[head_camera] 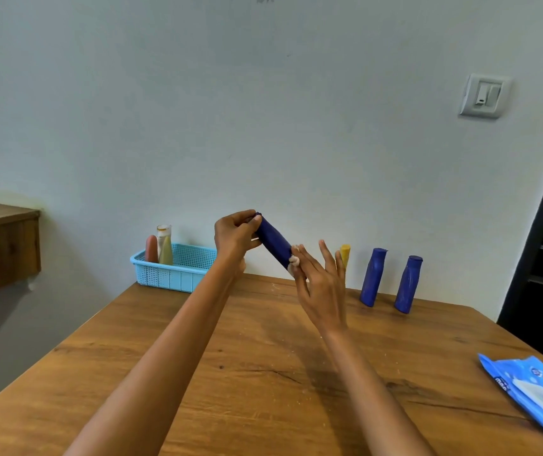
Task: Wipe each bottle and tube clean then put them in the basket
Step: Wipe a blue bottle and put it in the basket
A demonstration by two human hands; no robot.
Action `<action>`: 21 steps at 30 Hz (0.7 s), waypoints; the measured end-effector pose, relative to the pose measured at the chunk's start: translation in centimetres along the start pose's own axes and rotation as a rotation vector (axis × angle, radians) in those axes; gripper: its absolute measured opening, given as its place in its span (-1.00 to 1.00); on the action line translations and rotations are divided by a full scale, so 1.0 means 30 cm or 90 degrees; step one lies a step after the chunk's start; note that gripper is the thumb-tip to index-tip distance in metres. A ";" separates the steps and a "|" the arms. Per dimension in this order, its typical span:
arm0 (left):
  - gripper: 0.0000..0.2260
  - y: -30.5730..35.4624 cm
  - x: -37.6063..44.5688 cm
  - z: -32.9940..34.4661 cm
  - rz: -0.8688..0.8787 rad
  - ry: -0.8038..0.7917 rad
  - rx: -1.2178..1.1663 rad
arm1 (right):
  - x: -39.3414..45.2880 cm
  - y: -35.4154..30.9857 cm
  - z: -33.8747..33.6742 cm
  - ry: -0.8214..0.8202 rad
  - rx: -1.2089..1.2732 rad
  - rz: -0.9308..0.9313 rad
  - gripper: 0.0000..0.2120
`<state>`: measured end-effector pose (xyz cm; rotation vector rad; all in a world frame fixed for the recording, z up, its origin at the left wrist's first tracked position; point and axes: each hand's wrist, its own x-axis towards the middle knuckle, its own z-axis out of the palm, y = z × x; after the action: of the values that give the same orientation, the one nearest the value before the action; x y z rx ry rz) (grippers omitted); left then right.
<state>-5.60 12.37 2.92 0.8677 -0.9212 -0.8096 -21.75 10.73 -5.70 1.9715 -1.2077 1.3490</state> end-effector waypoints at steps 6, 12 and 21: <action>-0.71 -0.039 -0.010 0.008 0.005 -0.072 0.033 | 0.021 -0.035 -0.010 0.045 0.067 0.151 -0.69; -0.63 -0.092 -0.027 0.007 0.003 -0.154 0.198 | 0.067 -0.042 -0.007 -0.010 0.190 0.286 -0.70; -0.87 -0.137 -0.054 0.031 0.152 -0.140 0.404 | 0.020 -0.033 0.015 -0.115 0.262 0.389 -0.70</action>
<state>-7.91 11.81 -0.92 1.1959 -1.4878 -0.4049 -20.61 10.66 -5.24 2.1193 -1.8439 1.8644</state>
